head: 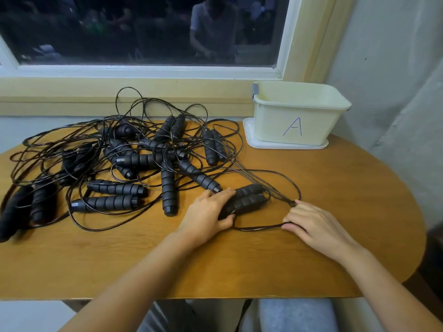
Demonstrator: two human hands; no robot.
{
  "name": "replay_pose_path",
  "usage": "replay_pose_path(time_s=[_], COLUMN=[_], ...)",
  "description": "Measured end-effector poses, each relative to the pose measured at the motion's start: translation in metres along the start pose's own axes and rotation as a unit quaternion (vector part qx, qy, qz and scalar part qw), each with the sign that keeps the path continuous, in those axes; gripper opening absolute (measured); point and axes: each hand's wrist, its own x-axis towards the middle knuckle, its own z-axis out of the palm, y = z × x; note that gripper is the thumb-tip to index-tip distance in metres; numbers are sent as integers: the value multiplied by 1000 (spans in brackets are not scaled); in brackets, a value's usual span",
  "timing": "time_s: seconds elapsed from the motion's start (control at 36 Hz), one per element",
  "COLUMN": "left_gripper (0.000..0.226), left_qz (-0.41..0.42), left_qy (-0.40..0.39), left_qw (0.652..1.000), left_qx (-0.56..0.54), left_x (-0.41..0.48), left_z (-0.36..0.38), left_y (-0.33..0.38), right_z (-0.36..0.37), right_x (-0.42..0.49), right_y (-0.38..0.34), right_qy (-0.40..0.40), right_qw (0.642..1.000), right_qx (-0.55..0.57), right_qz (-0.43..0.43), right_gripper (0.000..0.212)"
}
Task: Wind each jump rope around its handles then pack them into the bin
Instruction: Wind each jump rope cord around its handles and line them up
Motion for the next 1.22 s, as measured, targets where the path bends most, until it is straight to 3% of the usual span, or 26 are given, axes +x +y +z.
replay_pose_path(time_s=[0.39, 0.53, 0.72, 0.86, 1.0, 1.11, 1.22], left_gripper=[60, 59, 63, 61, 74, 63, 50], left_qz=[50, 74, 108, 138, 168, 204, 231], left_qy=[-10, -7, 27, 68, 24, 28, 43], left_qw=[995, 996, 993, 988, 983, 979, 966], left_qx=[90, 40, -31, -18, -74, 4, 112], left_x=[-6, -10, -21, -27, -44, -54, -55], left_z=[7, 11, 2, -28, -62, -72, -71], left_y=[2, -1, -4, -9, 1, 12, 12], right_z=[9, 7, 5, 1, -4, -20, -33], right_x=[3, 2, 3, 19, 59, 102, 140], right_y=[4, 10, 19, 26, 28, 10, -14], right_qy=[0, -15, -28, -53, -72, -149, -130], right_qw=[1000, 1000, 999, 996, 989, 971, 969], right_qx=[8, 22, 20, 78, 119, 133, 155], right_qz=[-3, 0, -11, 9, 51, 134, 144], right_gripper=[33, 33, 37, 56, 26, 22, 22])
